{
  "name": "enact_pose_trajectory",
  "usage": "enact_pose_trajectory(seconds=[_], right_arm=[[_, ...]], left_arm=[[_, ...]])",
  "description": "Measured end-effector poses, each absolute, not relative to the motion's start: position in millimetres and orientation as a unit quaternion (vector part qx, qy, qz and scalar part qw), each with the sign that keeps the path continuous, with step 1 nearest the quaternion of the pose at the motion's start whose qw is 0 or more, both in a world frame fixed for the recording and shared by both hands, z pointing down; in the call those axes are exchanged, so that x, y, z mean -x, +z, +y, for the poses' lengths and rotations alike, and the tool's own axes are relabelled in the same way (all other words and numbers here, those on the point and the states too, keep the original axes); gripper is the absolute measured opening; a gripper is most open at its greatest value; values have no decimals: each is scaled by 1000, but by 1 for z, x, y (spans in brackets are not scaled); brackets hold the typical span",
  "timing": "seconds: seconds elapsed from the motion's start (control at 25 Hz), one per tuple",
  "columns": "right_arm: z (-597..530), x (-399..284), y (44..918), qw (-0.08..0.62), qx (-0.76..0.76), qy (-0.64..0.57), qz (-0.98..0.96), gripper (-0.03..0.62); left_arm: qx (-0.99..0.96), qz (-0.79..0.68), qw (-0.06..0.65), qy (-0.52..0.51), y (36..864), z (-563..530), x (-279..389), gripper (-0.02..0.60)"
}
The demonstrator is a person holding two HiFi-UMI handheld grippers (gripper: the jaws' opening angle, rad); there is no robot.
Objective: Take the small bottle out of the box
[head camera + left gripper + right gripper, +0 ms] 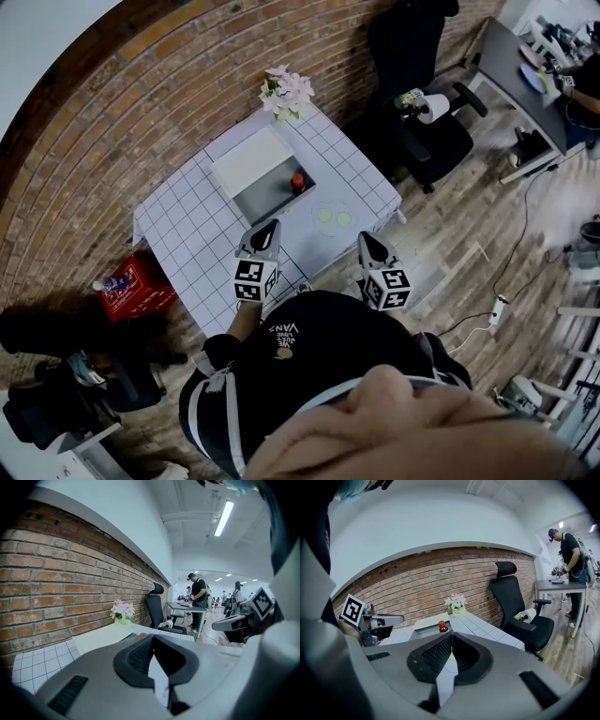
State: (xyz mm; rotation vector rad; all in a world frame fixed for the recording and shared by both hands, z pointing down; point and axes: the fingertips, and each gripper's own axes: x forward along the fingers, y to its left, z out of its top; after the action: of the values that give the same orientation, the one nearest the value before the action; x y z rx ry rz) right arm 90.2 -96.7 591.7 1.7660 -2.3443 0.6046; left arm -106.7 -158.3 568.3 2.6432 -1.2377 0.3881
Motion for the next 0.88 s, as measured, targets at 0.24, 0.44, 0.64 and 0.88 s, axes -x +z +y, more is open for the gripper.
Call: enact_pose_trajectory(seconds=[0.24,0.44,0.64,0.88], right_arm=[[-116,-78,592,72,-600,204,-770,3],[-130,-73,598,79,-589,208,-777,3],[-149,-84,597,91,-570,211,-789,3],[-182,-111,595,111,-538,197,-812,3]], left_arm=[[-901,-404,91,132,570,-180,116,11],[-898,-410,81,136,574,-196,118,11],[-889,-429,80,138,583,-212,112,11],[-874,-459,89,131,590,-234,93,11]])
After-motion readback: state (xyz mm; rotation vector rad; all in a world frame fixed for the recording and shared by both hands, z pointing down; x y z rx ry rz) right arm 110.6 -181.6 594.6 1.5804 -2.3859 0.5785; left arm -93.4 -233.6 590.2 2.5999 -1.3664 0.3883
